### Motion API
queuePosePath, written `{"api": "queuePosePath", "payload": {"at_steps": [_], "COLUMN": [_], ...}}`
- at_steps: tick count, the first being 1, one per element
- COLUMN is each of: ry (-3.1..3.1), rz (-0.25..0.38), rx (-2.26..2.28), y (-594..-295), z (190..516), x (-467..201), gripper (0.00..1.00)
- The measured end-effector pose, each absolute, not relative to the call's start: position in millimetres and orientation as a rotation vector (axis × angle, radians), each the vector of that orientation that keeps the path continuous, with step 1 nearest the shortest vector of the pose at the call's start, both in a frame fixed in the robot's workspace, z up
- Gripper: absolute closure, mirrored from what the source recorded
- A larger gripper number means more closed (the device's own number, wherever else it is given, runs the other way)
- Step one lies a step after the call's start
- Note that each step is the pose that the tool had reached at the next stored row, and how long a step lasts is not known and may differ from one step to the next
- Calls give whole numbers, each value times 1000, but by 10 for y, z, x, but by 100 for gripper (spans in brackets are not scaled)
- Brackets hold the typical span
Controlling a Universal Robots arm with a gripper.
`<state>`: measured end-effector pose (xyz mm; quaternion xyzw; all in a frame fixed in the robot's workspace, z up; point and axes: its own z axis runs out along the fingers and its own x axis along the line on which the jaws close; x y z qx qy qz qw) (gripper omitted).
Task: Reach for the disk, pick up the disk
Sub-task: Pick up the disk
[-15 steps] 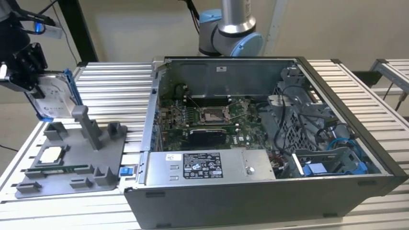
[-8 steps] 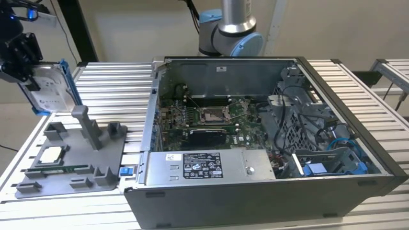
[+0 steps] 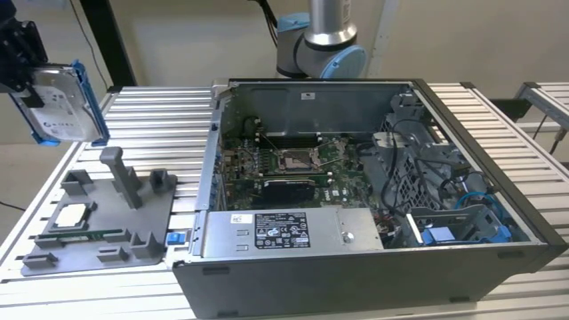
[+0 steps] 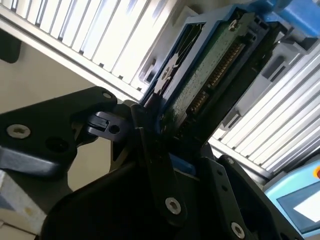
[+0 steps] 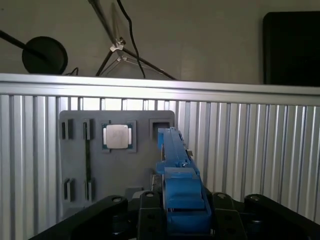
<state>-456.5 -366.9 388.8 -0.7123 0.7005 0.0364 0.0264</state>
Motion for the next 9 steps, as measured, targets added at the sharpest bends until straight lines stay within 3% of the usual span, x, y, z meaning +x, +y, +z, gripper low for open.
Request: {"api": "queuePosePath", "payload": {"at_steps": [9], "ry": [2139], "rz": [61], "rx": [-2182], "y": [-3669], "z": [3918], "x": [-4569], "gripper": [100]}}
